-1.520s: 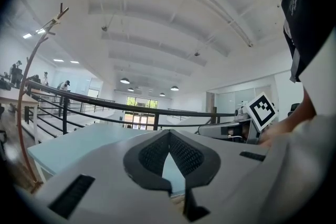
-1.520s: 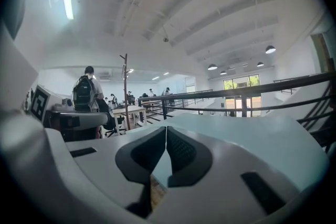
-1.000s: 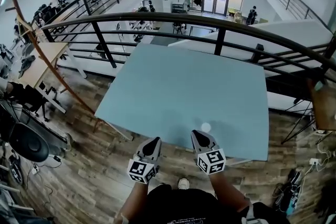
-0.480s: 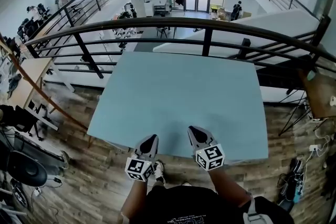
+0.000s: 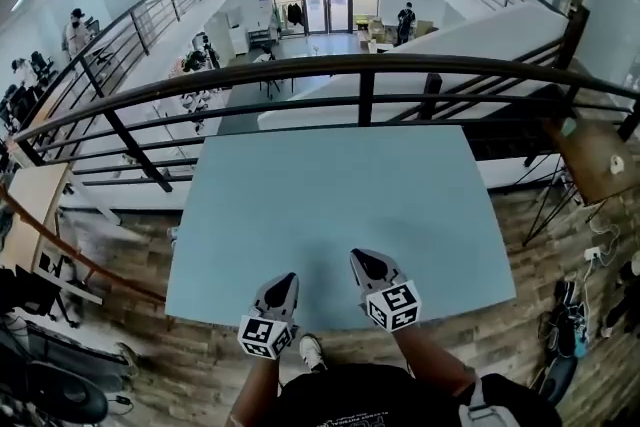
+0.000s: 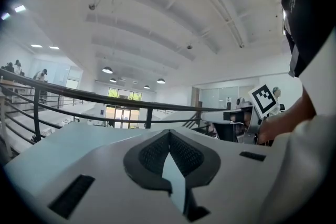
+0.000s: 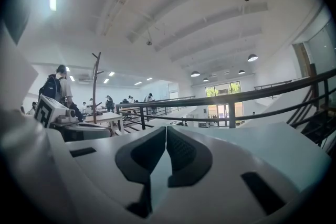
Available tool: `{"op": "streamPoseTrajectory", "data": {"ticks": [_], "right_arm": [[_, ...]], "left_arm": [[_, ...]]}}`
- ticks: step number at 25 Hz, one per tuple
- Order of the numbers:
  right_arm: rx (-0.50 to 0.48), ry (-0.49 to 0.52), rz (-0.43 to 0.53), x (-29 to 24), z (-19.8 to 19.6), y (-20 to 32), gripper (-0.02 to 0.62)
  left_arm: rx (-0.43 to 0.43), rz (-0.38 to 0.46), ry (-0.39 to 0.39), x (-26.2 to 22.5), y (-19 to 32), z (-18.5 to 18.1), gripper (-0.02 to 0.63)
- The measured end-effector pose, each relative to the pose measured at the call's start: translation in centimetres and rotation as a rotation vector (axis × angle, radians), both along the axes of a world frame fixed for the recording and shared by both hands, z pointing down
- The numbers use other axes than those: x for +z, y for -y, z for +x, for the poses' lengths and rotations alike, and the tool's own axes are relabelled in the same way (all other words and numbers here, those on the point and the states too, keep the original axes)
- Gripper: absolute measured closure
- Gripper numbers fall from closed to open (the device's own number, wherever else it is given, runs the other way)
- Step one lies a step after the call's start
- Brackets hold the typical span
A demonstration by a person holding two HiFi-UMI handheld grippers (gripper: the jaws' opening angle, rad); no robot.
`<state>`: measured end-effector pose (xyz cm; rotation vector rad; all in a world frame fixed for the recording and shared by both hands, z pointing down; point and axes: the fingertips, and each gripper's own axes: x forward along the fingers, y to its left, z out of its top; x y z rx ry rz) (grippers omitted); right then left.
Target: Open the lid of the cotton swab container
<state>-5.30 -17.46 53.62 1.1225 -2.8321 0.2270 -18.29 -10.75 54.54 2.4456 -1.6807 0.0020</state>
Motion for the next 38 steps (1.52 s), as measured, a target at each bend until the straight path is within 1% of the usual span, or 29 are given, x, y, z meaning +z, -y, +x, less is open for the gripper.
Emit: {"op": "streamPoseTrajectory", "data": {"ticks": [5, 9, 13, 17, 20, 26, 34, 38], "right_arm": [[0.058, -0.018, -0.007, 0.1, -1.6, 1.2, 0.577], [0.120, -0.031, -0.005, 0.1, -1.9, 2.0, 0.577], [0.179, -0.005, -0.013, 0.4, -2.8, 3.0, 0.577], [0.234, 0.002, 0.000, 0.1, -2.7, 2.7, 0.577], [0.264, -0.024, 0.005, 0.6, -1.7, 2.7, 0.577], [0.295, -0.076, -0.011, 1.5, 1.6, 2.3, 0.577], [0.288, -0.069, -0.030, 2.0, 3.7, 2.2, 0.577], [0.312, -0.099, -0.060, 2.7, 5.4, 1.4, 0.577]], "left_arm": [[0.067, 0.006, -0.012, -0.2, 2.1, -1.6, 0.594], [0.144, 0.014, -0.019, -0.3, 3.7, -1.7, 0.594], [0.213, 0.006, 0.002, 0.2, 4.7, -2.1, 0.594], [0.276, 0.006, 0.000, 0.6, 5.2, -1.7, 0.594], [0.294, 0.006, -0.008, 1.1, 6.1, -1.2, 0.594], [0.313, 0.003, -0.024, 1.3, 6.6, 1.7, 0.594], [0.331, -0.019, -0.016, 1.7, 6.9, 4.2, 0.594], [0.335, -0.039, -0.021, 2.4, 7.0, 5.4, 0.594]]}}
